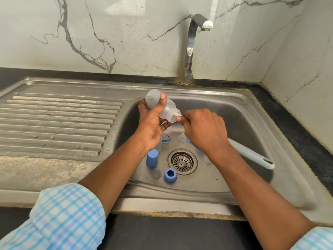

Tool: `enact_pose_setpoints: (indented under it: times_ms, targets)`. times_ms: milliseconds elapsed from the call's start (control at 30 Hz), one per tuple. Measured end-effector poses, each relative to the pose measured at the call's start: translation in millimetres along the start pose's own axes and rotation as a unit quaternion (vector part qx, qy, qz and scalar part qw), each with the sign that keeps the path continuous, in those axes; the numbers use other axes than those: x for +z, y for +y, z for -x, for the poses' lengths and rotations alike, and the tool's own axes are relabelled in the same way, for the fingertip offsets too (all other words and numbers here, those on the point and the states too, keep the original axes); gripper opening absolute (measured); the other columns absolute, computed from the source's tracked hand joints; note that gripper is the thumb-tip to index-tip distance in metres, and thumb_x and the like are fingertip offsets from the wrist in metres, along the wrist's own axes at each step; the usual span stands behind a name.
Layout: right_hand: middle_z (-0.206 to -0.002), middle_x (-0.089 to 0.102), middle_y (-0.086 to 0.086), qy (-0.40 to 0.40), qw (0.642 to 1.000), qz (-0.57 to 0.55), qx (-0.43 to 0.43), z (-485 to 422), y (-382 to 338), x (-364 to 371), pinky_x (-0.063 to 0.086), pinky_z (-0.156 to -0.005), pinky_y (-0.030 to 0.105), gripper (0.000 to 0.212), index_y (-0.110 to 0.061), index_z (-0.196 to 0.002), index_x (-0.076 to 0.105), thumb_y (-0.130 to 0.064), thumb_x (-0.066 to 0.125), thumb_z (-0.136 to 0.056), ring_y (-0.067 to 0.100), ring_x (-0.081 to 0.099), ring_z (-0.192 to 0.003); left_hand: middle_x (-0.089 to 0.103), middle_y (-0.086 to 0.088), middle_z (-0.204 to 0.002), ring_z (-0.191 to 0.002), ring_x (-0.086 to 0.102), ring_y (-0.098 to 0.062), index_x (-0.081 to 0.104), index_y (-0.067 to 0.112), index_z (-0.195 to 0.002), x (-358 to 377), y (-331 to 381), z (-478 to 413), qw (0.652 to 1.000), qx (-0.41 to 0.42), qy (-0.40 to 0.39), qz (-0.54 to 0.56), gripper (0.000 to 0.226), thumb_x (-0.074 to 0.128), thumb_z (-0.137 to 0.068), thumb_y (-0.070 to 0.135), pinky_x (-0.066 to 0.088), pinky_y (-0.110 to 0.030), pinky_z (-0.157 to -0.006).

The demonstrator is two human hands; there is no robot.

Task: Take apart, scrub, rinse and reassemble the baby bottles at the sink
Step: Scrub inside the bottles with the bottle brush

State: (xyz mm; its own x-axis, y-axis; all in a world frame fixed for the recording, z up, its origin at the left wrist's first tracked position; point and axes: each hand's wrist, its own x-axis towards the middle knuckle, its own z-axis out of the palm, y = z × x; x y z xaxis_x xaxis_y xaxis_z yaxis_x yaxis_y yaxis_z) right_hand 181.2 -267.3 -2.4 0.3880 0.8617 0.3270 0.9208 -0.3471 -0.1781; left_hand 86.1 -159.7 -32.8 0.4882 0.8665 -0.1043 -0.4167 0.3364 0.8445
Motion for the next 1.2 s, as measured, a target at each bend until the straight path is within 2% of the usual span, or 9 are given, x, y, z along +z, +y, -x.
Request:
enact_pose_setpoints:
  times_ms: [133, 233, 333, 467, 667, 733, 900, 1067, 1200]
  targets:
    - [-0.079, 0.061, 0.002, 0.011, 0.999, -0.02, 0.042, -4, 2, 1, 0.036, -0.061, 0.031, 0.031, -0.018, -0.097, 0.069, -0.042, 0.049, -0.101, 0.026, 0.055, -0.07, 0.06, -0.016, -0.13, -0.111, 0.067, -0.034, 0.045, 0.017, -0.131, -6, 4, -11, 0.998, 0.015, 0.063, 0.016, 0.054, 0.075, -0.086, 0.02, 0.059, -0.052, -0.084]
    - [-0.092, 0.069, 0.003, 0.027, 0.999, -0.032, 0.032, -3, 6, -7, 0.043, -0.067, 0.033, 0.028, -0.023, -0.112, 0.066, -0.044, 0.058, -0.096, 0.027, 0.064, -0.085, 0.063, -0.019, -0.126, -0.106, 0.068, -0.034, 0.045, 0.01, -0.135, -20, 17, -23, 0.992, 0.031, 0.105, 0.07, 0.052, 0.07, -0.09, 0.017, 0.062, -0.043, -0.068]
    - [-0.095, 0.07, 0.001, 0.041, 0.999, -0.029, 0.02, -1, 10, -14, 0.041, -0.069, 0.033, 0.023, -0.025, -0.109, 0.063, -0.039, 0.065, -0.09, 0.027, 0.064, -0.09, 0.064, -0.02, -0.126, -0.1, 0.07, -0.032, 0.048, 0.006, -0.136, -35, 28, -30, 0.982, 0.026, 0.126, 0.139, 0.05, 0.067, -0.092, 0.018, 0.06, -0.037, -0.062]
    - [-0.088, 0.069, 0.001, 0.052, 0.998, -0.033, 0.017, 0, 16, -18, 0.039, -0.066, 0.032, 0.011, -0.024, -0.097, 0.065, -0.032, 0.065, -0.091, 0.027, 0.062, -0.083, 0.064, -0.016, -0.119, -0.094, 0.07, -0.028, 0.052, 0.015, -0.122, -26, 23, -23, 0.987, 0.017, 0.074, 0.14, 0.028, 0.06, -0.096, 0.012, 0.062, -0.042, -0.07]
    - [-0.086, 0.067, 0.005, 0.015, 0.998, -0.053, -0.021, 2, 15, -18, 0.04, -0.07, 0.034, 0.017, -0.022, -0.098, 0.065, -0.038, 0.062, -0.094, 0.03, 0.059, -0.083, 0.063, -0.011, -0.114, -0.086, 0.072, -0.023, 0.045, 0.014, -0.137, -16, 17, -8, 0.984, 0.015, 0.002, 0.175, 0.04, 0.054, -0.098, 0.008, 0.062, -0.045, -0.072]
    - [-0.081, 0.064, 0.004, 0.002, 0.997, -0.073, -0.016, 1, 13, -16, 0.04, -0.068, 0.034, 0.02, -0.02, -0.097, 0.065, -0.039, 0.06, -0.095, 0.028, 0.058, -0.079, 0.063, -0.008, -0.109, -0.091, 0.07, -0.024, 0.048, 0.017, -0.13, -10, 13, -2, 0.986, 0.01, -0.037, 0.161, 0.034, 0.053, -0.097, 0.007, 0.062, -0.044, -0.074]
    - [-0.074, 0.05, 0.002, 0.009, 0.998, -0.066, -0.003, 0, 7, -7, 0.032, -0.064, 0.033, 0.021, -0.017, -0.087, 0.061, -0.032, 0.053, -0.099, 0.029, 0.05, -0.072, 0.063, -0.014, -0.118, -0.104, 0.067, -0.031, 0.044, 0.02, -0.138, -2, 6, 5, 0.978, -0.011, -0.116, 0.176, 0.055, 0.059, -0.085, 0.013, 0.059, -0.049, -0.085]
    - [-0.076, 0.053, 0.001, 0.014, 0.999, -0.051, -0.005, -2, 1, 1, 0.036, -0.061, 0.034, 0.024, -0.016, -0.086, 0.063, -0.034, 0.053, -0.099, 0.029, 0.055, -0.072, 0.062, -0.013, -0.126, -0.096, 0.071, -0.025, 0.042, 0.023, -0.139, -1, 2, 4, 0.999, -0.019, -0.026, 0.032, 0.071, 0.069, -0.078, 0.047, 0.06, -0.045, -0.079]
    - [-0.079, 0.05, 0.0, 0.015, 1.0, -0.003, 0.018, -3, -1, 0, 0.032, -0.061, 0.031, 0.026, -0.015, -0.092, 0.068, -0.033, 0.052, -0.101, 0.025, 0.049, -0.071, 0.063, -0.014, -0.124, -0.095, 0.07, -0.027, 0.046, 0.017, -0.131, -6, 5, -7, 0.999, -0.001, 0.033, 0.025, 0.049, 0.071, -0.088, 0.022, 0.061, -0.045, -0.074]
